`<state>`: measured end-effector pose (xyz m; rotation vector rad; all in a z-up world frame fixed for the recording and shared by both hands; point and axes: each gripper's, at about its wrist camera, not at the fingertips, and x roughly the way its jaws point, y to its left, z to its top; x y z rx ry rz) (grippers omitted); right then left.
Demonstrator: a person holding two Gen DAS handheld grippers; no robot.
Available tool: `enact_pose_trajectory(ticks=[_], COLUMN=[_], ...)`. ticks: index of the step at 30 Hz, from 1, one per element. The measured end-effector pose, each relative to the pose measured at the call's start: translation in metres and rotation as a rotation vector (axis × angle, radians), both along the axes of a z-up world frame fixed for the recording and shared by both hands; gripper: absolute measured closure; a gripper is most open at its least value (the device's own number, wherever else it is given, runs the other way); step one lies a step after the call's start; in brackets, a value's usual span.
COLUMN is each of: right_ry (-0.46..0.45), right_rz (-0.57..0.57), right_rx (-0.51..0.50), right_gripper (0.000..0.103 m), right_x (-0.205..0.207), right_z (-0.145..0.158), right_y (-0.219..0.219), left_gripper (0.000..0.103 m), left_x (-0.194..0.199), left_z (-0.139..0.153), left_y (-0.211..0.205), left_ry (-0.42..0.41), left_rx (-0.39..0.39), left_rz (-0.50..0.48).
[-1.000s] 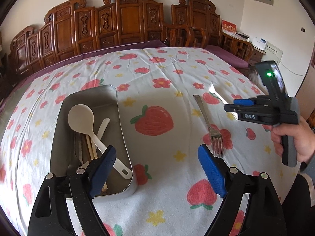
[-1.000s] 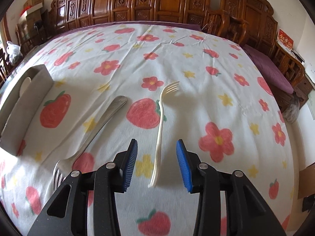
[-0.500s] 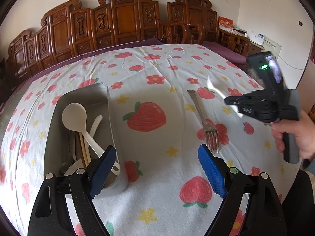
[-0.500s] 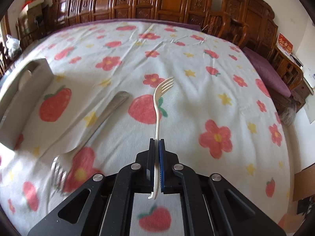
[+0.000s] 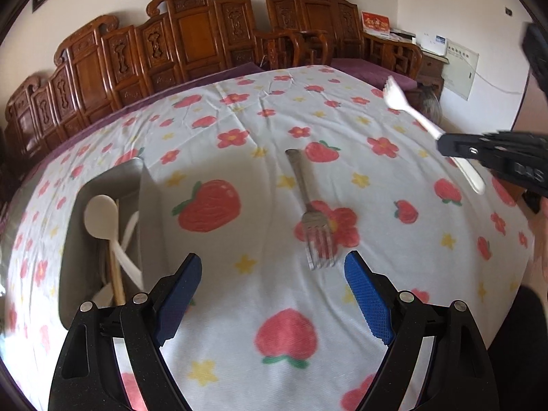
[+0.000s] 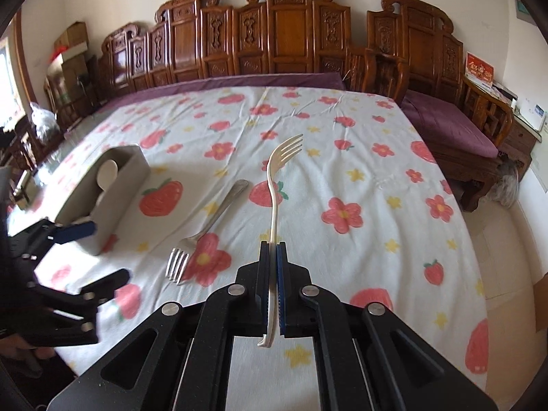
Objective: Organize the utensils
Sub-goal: 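Grasp the white plastic fork by its handle with the right tool, then grasp the metal fork by its handle with the left tool while right holds white fork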
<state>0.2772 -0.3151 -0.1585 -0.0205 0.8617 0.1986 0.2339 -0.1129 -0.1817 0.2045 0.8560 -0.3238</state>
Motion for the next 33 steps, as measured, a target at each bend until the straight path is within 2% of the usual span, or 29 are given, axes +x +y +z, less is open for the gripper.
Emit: enact_pose_trajectory(ticks=[4, 7, 14, 15, 23, 29, 31, 33], right_ry=[-0.029, -0.049, -0.054, -0.051, -0.021, -0.011, -0.008, -0.005], right_rz=[-0.002, 0.002, 0.012, 0.011, 0.002, 0.000, -0.004, -0.008], right_rx=[0.017, 0.033, 0.041, 0.041, 0.070, 0.092, 0.097, 0.103], right_gripper=[0.098, 0.098, 0.098, 0.098, 0.098, 0.098, 0.098, 0.098], right_x=[-0.013, -0.020, -0.022, -0.022, -0.015, -0.013, -0.012, -0.011], right_z=[0.017, 0.027, 0.029, 0.028, 0.018, 0.015, 0.014, 0.013], right_y=[-0.008, -0.012, -0.019, -0.021, -0.029, -0.033, -0.035, -0.037], left_gripper=[0.021, 0.021, 0.022, 0.026, 0.038, 0.051, 0.053, 0.060], left_x=[0.007, 0.012, 0.035, 0.041, 0.075, 0.083, 0.082, 0.081], left_z=[0.003, 0.004, -0.007, -0.011, -0.036, -0.049, -0.052, -0.052], left_y=[-0.009, -0.016, -0.029, -0.031, -0.042, -0.039, -0.040, -0.043], left_ry=[0.031, 0.038, 0.082, 0.093, 0.170, 0.232, 0.229, 0.220], left_rx=[-0.038, -0.036, -0.026, -0.025, -0.017, -0.049, -0.047, -0.035], left_rz=[0.019, 0.021, 0.030, 0.035, 0.067, 0.093, 0.093, 0.085])
